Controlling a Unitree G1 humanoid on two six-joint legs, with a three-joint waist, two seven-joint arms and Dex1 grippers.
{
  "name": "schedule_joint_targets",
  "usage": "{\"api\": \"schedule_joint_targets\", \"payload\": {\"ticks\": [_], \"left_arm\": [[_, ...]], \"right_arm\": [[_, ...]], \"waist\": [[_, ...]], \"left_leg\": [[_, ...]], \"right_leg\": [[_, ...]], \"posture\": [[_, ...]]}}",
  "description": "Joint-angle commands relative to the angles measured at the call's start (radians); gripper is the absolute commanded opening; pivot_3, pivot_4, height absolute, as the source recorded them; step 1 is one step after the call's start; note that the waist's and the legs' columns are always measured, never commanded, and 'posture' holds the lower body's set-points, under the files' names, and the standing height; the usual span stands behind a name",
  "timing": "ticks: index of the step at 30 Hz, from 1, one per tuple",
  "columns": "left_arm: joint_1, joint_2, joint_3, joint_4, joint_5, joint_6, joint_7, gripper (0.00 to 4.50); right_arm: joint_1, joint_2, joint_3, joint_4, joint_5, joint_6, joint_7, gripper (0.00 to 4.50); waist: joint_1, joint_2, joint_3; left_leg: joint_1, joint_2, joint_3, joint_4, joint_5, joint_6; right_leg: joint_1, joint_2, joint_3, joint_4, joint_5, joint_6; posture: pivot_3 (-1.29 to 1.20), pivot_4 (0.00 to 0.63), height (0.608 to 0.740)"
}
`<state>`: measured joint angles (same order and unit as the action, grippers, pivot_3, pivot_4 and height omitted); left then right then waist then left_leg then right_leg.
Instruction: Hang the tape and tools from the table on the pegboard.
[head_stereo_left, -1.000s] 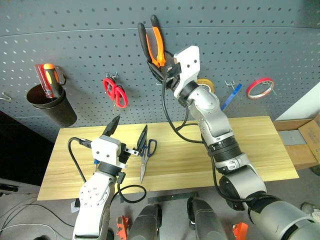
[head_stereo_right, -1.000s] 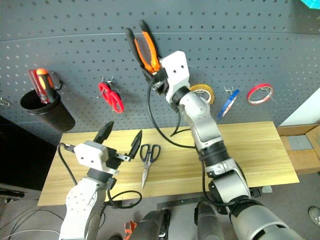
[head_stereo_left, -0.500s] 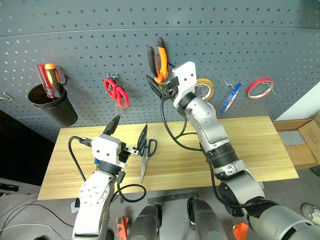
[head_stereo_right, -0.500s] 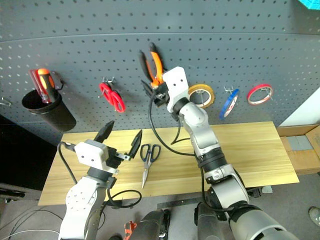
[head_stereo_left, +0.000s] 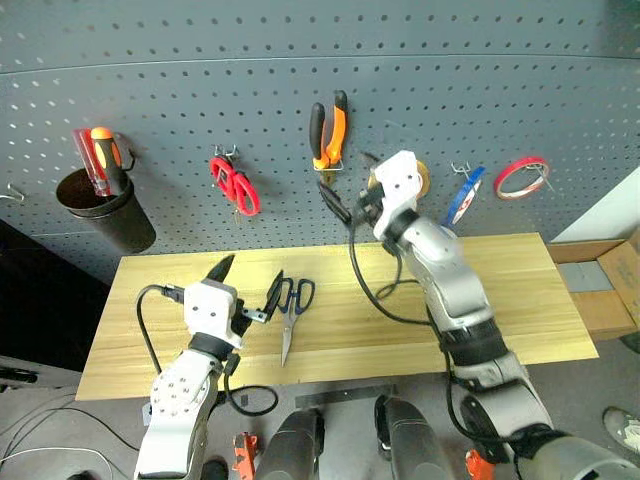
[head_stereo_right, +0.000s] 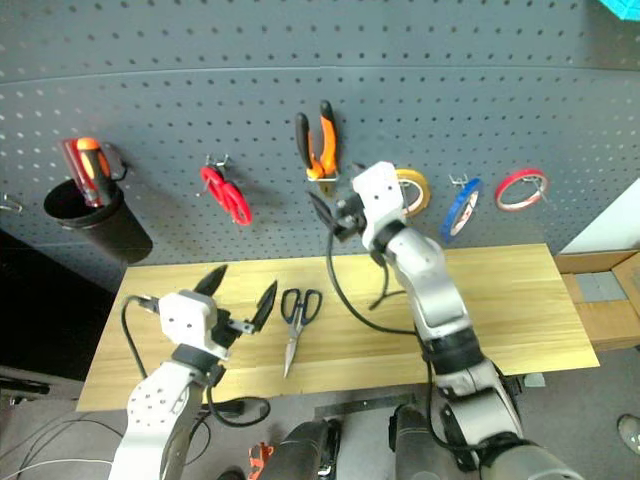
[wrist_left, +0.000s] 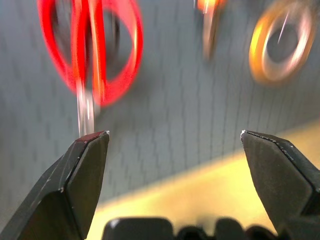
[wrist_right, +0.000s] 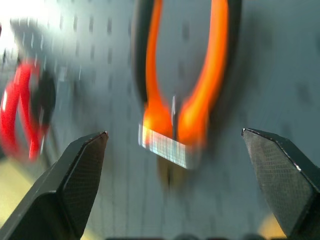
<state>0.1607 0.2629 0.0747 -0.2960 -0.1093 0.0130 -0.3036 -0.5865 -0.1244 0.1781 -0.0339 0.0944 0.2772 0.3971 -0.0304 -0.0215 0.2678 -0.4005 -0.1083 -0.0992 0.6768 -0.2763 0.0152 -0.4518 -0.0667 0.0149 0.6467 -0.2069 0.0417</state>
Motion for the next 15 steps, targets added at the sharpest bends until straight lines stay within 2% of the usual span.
{"api": "schedule_joint_targets", "payload": {"ticks": [1,3,5,9,11,15], "left_arm": [[0.008,0.022,-0.026,-0.022,-0.011,0.047,-0.039,4.50],[0.018,0.029,-0.053,-0.040,-0.030,0.125,-0.060,4.50],[0.017,0.047,-0.079,-0.022,-0.006,0.224,-0.062,4.50],[-0.009,0.077,-0.134,0.034,0.066,0.431,-0.028,4.50],[-0.025,0.043,-0.133,0.061,0.089,0.393,0.024,4.50],[-0.047,0.010,-0.144,0.085,0.089,0.470,0.042,4.50]], "right_arm": [[0.047,0.004,-0.001,-0.129,0.040,0.112,0.004,4.47],[0.120,0.007,-0.021,-0.182,0.091,0.196,0.007,4.47],[0.189,-0.035,0.001,-0.228,0.108,0.256,0.048,4.47],[0.258,-0.091,0.038,-0.267,0.090,0.281,0.069,4.47],[0.257,-0.089,0.036,-0.276,0.092,0.299,0.055,4.47],[0.248,-0.079,0.036,-0.291,0.095,0.331,0.037,4.47]], "waist": [[-0.003,0.000,0.000],[-0.005,0.000,0.000],[-0.005,0.000,-0.003],[-0.008,0.000,-0.003],[-0.015,0.000,-0.003],[-0.022,0.000,-0.003]], "left_leg": [[0.000,0.000,0.000,0.000,0.000,0.000],[0.001,0.000,0.001,0.000,0.000,0.000],[0.002,0.000,0.001,0.000,-0.002,0.003],[0.003,0.000,0.001,0.001,-0.002,0.004],[0.003,0.000,0.001,0.001,-0.002,0.004],[0.003,0.000,0.000,0.001,-0.001,0.001]], "right_leg": [[0.000,0.000,0.000,0.000,0.000,0.000],[0.001,0.000,0.001,0.001,0.000,0.000],[0.003,0.000,0.001,0.000,0.000,0.000],[0.004,0.000,-0.001,0.000,0.000,0.000],[0.004,0.000,-0.001,0.001,0.000,0.001],[0.004,-0.001,0.000,0.001,0.001,0.001]], "posture": [[-0.05,0.242,0.740],[-0.06,0.238,0.740],[-0.07,0.236,0.740],[-0.10,0.239,0.740],[-0.12,0.243,0.740],[-0.13,0.249,0.740]]}}
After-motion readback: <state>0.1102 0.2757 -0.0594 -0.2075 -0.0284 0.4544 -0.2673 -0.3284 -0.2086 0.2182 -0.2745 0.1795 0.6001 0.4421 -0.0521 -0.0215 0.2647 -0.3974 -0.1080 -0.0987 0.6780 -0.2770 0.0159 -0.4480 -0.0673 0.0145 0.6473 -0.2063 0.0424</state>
